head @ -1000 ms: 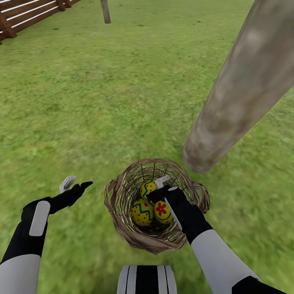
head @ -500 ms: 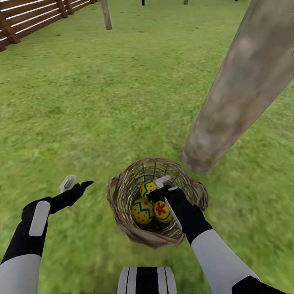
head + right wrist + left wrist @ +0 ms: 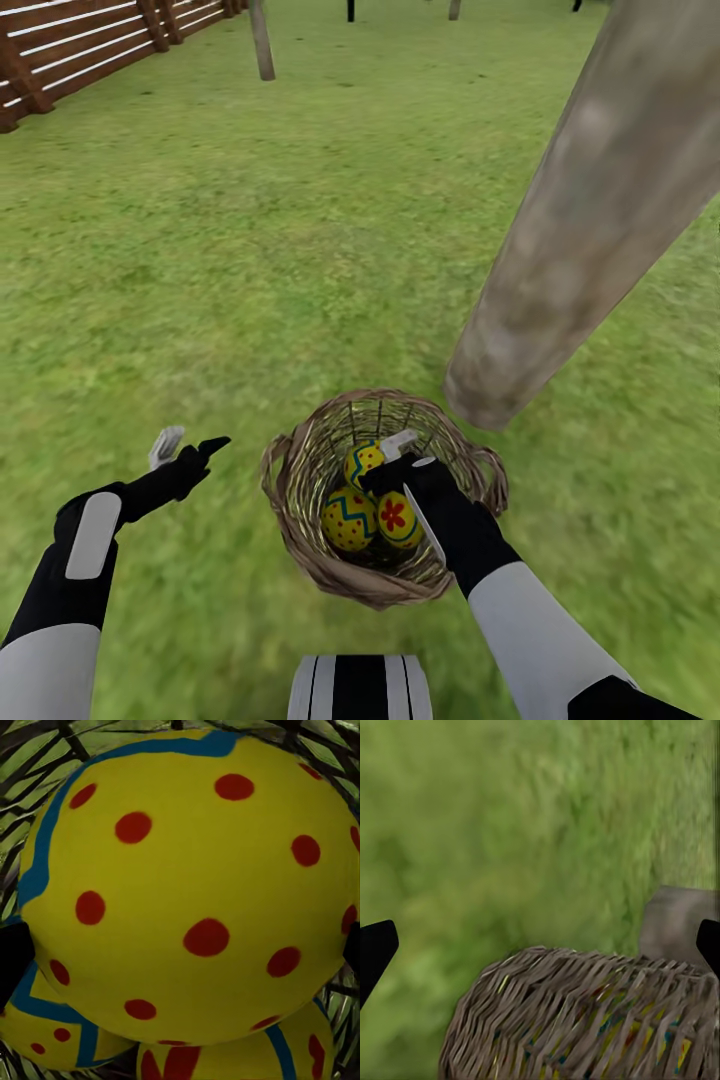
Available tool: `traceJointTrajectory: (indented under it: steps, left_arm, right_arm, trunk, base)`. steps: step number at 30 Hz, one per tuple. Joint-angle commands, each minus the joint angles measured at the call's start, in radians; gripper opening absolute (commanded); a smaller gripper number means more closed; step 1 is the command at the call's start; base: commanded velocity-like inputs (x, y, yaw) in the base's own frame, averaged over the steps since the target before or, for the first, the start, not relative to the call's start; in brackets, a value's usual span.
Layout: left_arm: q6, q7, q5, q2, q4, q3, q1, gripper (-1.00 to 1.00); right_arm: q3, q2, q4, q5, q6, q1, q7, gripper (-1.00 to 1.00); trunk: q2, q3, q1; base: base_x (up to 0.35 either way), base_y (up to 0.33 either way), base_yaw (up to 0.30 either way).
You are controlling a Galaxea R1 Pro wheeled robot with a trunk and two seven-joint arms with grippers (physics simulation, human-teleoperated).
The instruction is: Take the three Easter eggs out of the wicker basket on the lawn in the garden, then place them on the lawn next to a single tree (choose any tree) so that all three eggs are next to the same tree and none are left in the basket.
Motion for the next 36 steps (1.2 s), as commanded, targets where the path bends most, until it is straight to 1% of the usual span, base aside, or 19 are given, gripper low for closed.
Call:
traceJointTrajectory:
  steps: [1,8,11,15,18,22,30,32,33,34,36]
  left_arm:
    - [0.006,-0.007,-0.006,0.0,0.0,0.002,-0.001,1.0]
    - [0.005,-0.007,-0.006,0.0,0.0,0.003,-0.001,1.0]
    - [0.006,-0.007,-0.006,0.0,0.0,0.002,-0.001,1.0]
    - [0.006,-0.007,-0.006,0.0,0.0,0.003,-0.001,1.0]
    - [0.006,-0.007,-0.006,0.001,0.0,0.003,-0.001,1.0]
    - [0.006,-0.007,-0.006,0.001,0.001,0.005,-0.001,1.0]
    - [0.006,-0.007,-0.005,0.003,0.003,0.006,-0.001,1.0]
    - [0.006,-0.007,-0.005,0.003,0.001,0.006,-0.001,1.0]
    - [0.006,-0.007,-0.005,0.003,0.001,0.006,-0.001,1.0]
    - [0.006,-0.007,-0.005,0.003,0.002,0.007,-0.001,1.0]
    - [0.006,-0.007,-0.006,0.002,0.008,0.007,-0.001,1.0]
  right_arm:
    - [0.0,0.0,-0.001,0.011,0.005,0.0,0.007,-1.0]
    - [0.0,0.0,-0.015,0.012,0.005,0.0,0.007,-1.0]
    - [-0.002,0.0,-0.02,0.012,0.005,0.0,0.008,-1.0]
    - [-0.002,0.0,-0.022,0.012,0.005,0.0,0.009,-1.0]
    - [-0.002,0.0,-0.024,0.012,0.031,0.0,0.009,-1.0]
    - [-0.002,0.0,-0.025,0.012,0.035,0.0,0.009,-1.0]
    - [-0.002,0.0,-0.025,0.012,0.037,0.0,0.009,-1.0]
    - [-0.001,0.0,-0.025,0.012,0.037,0.0,0.009,-1.0]
    - [-0.001,0.0,-0.036,0.012,0.037,0.0,0.009,-1.0]
    - [-0.002,0.0,-0.07,0.012,0.037,0.0,0.01,-1.0]
    - [-0.003,0.0,-0.161,0.011,0.042,0.0,0.011,-1.0]
  trunk:
    - [0.0,0.003,-0.001]
    - [0.002,0.03,-0.004]
    - [0.002,0.042,-0.005]
    - [0.003,0.057,-0.007]
    - [0.004,0.069,-0.008]
    - [0.005,0.085,-0.01]
    - [0.007,0.115,-0.014]
    - [0.007,0.115,-0.014]
    - [0.007,0.115,-0.014]
    - [0.007,0.119,-0.014]
    - [0.008,0.127,-0.015]
  base:
    - [0.0,0.0,0.0]
    - [-0.031,0.0,0.0]
    - [-0.222,0.0,0.0]
    - [-0.033,0.0,0.0]
    - [-0.179,0.0,0.0]
    - [-0.076,0.0,0.0]
    - [-0.296,0.0,0.0]
    - [-0.048,0.0,0.0]
    - [-0.011,0.0,0.0]
    - [-0.005,0.0,0.0]
    - [-0.001,0.0,0.0]
